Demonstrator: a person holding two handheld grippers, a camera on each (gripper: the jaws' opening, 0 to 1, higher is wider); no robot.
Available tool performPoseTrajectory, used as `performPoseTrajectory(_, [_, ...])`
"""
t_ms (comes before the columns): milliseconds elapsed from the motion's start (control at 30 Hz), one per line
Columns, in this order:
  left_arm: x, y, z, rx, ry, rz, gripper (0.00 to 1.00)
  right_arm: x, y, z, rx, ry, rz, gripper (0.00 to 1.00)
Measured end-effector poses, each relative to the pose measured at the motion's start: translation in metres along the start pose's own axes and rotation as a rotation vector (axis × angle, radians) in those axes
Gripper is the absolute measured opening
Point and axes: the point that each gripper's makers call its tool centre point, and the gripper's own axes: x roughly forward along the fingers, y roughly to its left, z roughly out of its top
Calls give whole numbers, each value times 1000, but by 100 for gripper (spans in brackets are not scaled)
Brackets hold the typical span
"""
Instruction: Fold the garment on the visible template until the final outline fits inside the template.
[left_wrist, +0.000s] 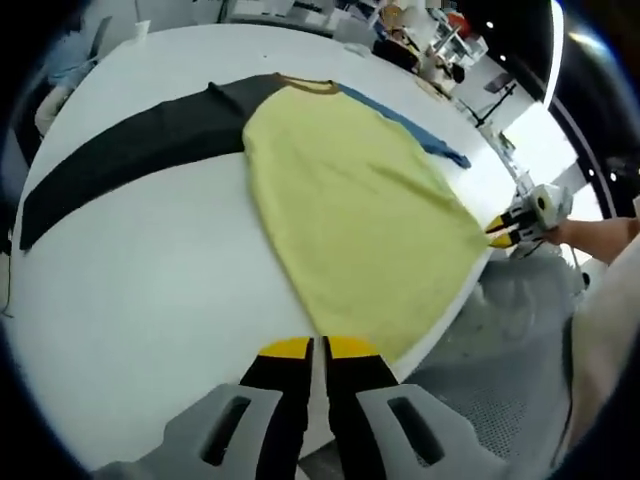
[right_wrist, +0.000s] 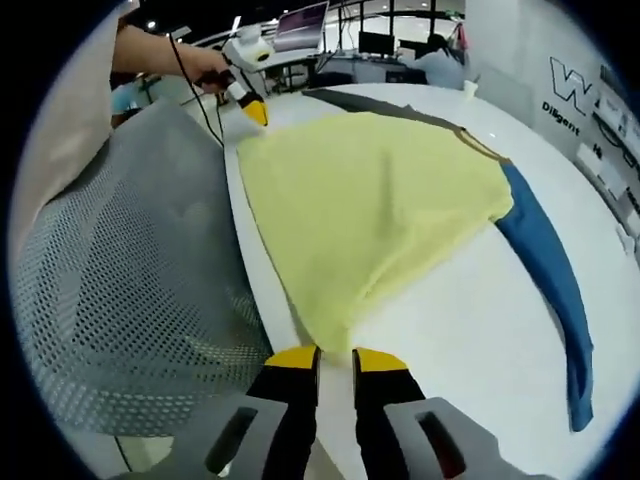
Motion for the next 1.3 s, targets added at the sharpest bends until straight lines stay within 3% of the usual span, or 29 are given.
performPoseTrajectory(267, [-6, 26, 39, 18, -59, 46, 6, -11, -44, 7, 70, -31, -88, 9])
performPoseTrajectory(567, [-3, 55, 85, 48, -102, 92, 8, -14, -125, 31, 113, -82, -245, 12])
performPoseTrajectory(700, [-2, 68, 107, 62, -126, 118, 9, -12, -162, 43, 166, -116, -294, 13])
performPoseTrajectory(800, [0, 77, 123, 77, -137, 133, 10, -9, -190, 56, 252, -175, -324, 15])
performPoseTrajectory(1100, [8, 110, 161, 116, -158, 189, 14, 6, -260, 65, 284, -152, -406, 20])
performPoseTrajectory(1300, [8, 137, 178, 139, -167, 242, 16, 20, -289, 65, 289, -111, -391, 24])
